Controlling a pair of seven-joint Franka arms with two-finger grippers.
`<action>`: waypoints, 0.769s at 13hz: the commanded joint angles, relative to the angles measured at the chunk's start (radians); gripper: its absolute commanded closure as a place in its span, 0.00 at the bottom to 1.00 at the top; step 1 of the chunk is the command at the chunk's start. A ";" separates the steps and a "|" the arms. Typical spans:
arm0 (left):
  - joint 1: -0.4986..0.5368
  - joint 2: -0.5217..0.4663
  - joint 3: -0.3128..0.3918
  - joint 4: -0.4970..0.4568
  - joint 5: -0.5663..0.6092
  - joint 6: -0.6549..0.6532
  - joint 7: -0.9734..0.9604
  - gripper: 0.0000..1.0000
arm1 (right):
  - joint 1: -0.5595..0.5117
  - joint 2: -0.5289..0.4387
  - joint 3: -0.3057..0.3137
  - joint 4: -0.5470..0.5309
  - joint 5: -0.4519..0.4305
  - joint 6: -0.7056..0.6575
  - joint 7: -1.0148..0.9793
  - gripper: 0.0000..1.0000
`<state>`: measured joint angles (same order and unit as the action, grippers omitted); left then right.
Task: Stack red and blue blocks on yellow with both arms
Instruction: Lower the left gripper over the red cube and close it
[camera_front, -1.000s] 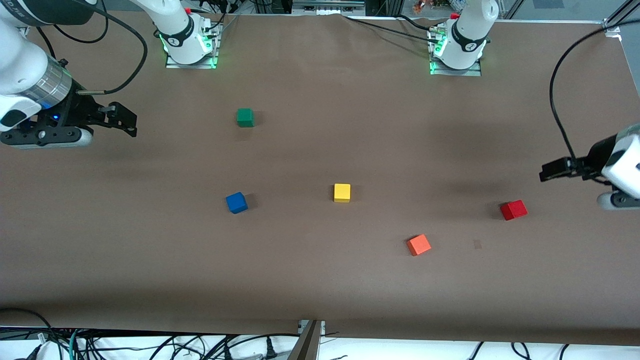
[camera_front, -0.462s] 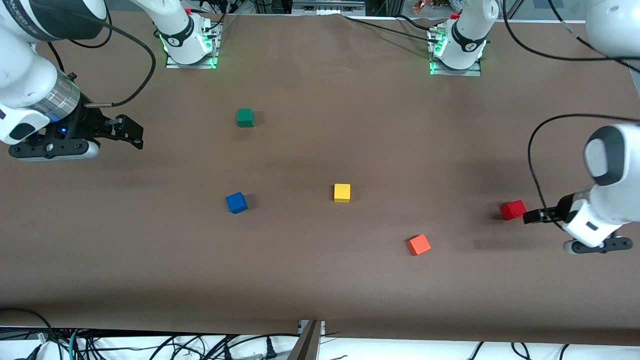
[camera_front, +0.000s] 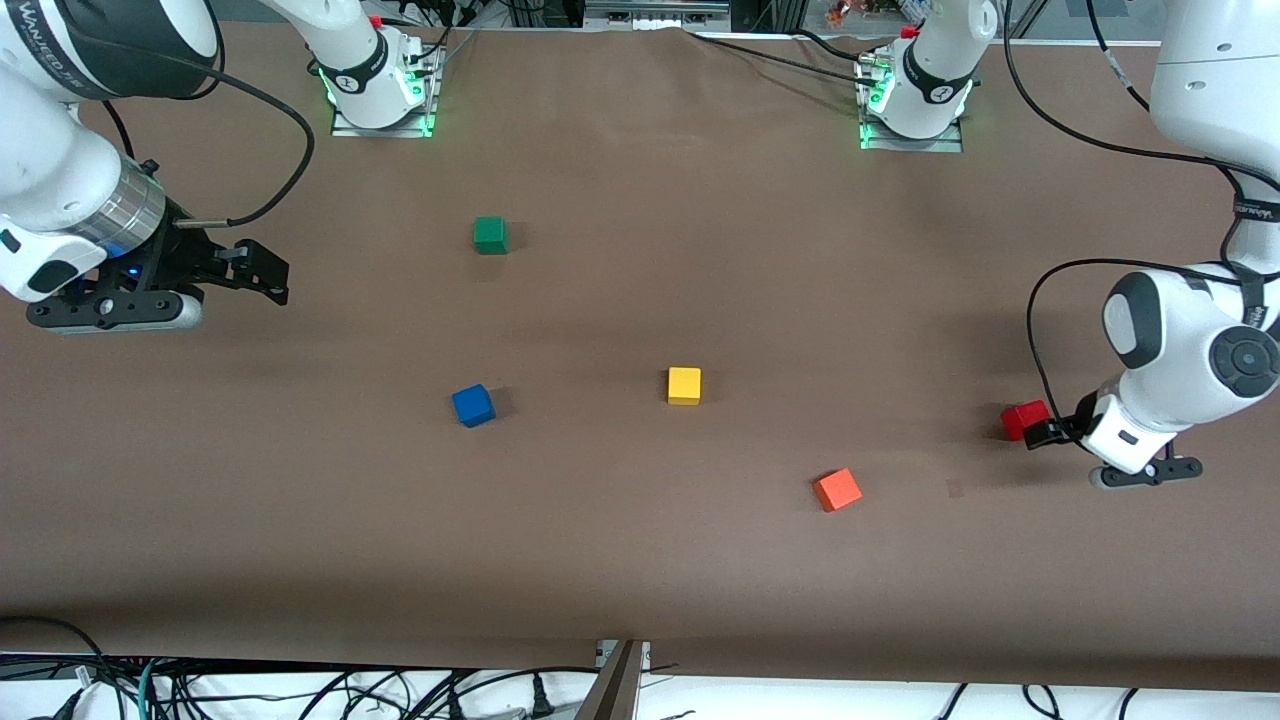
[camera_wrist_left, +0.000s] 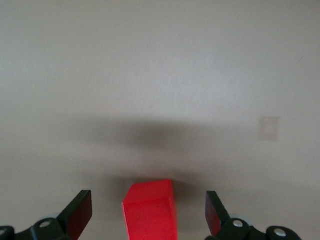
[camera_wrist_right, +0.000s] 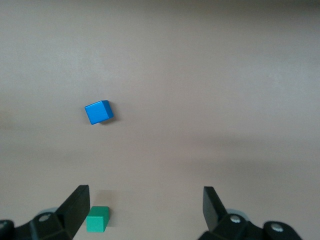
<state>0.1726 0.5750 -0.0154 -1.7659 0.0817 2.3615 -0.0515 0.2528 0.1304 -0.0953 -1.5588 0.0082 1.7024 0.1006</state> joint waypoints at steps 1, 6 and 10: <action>0.010 -0.044 -0.009 -0.079 0.006 0.024 -0.005 0.00 | -0.006 0.006 0.000 0.014 0.012 0.002 -0.012 0.00; 0.011 -0.043 -0.009 -0.116 -0.053 0.030 -0.025 0.00 | -0.004 0.006 0.000 0.014 0.007 0.006 -0.012 0.00; 0.011 -0.040 -0.009 -0.132 -0.059 0.038 -0.025 0.01 | -0.006 0.006 0.000 0.014 0.007 0.011 -0.013 0.00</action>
<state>0.1769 0.5692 -0.0172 -1.8572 0.0385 2.3837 -0.0731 0.2528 0.1335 -0.0959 -1.5587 0.0082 1.7146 0.1006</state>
